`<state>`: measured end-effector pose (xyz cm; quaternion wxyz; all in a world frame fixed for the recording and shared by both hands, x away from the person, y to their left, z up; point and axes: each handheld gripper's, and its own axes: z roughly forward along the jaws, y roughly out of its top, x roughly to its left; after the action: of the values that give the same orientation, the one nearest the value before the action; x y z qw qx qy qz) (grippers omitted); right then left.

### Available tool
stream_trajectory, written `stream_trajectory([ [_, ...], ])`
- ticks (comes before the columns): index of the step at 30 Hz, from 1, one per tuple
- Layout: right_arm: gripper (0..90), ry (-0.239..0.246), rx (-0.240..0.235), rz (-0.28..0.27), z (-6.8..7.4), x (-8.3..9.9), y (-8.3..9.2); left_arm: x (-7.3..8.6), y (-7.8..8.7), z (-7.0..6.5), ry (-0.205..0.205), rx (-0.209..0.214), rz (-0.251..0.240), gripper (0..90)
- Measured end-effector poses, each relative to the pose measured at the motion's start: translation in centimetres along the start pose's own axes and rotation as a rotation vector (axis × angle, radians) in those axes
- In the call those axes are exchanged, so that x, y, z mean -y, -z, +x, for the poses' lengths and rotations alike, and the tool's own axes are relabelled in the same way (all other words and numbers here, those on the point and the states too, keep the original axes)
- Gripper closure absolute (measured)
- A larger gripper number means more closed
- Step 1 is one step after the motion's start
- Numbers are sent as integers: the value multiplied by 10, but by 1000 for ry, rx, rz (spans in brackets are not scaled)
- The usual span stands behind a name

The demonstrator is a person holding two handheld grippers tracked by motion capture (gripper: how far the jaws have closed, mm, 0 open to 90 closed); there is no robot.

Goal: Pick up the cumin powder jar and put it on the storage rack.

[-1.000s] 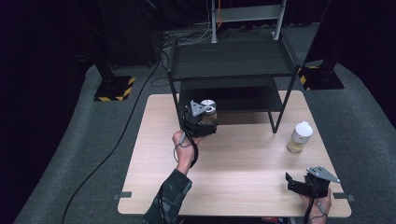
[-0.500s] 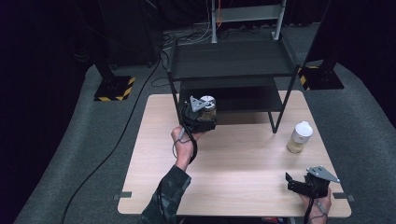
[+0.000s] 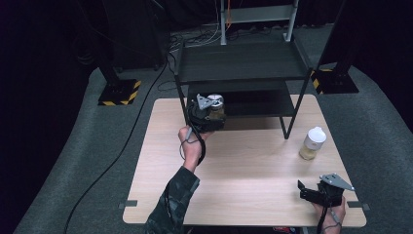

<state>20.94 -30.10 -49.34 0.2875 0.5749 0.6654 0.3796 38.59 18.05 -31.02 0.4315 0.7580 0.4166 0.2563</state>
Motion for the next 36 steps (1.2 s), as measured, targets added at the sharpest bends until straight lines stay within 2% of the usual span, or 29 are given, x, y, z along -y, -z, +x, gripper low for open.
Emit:
stream_trajectory([
  [11,0,2,1,2,0,0,0,0,-11,-2,34,-31,-37,301],
  [24,0,0,1,-2,0,0,0,-6,-22,-1,40,-50,-43,301],
  [28,0,1,1,-1,0,0,0,-8,-26,0,55,-52,-45,301],
  [36,0,0,-1,-2,0,0,0,-9,-38,-4,65,-73,-42,301],
])
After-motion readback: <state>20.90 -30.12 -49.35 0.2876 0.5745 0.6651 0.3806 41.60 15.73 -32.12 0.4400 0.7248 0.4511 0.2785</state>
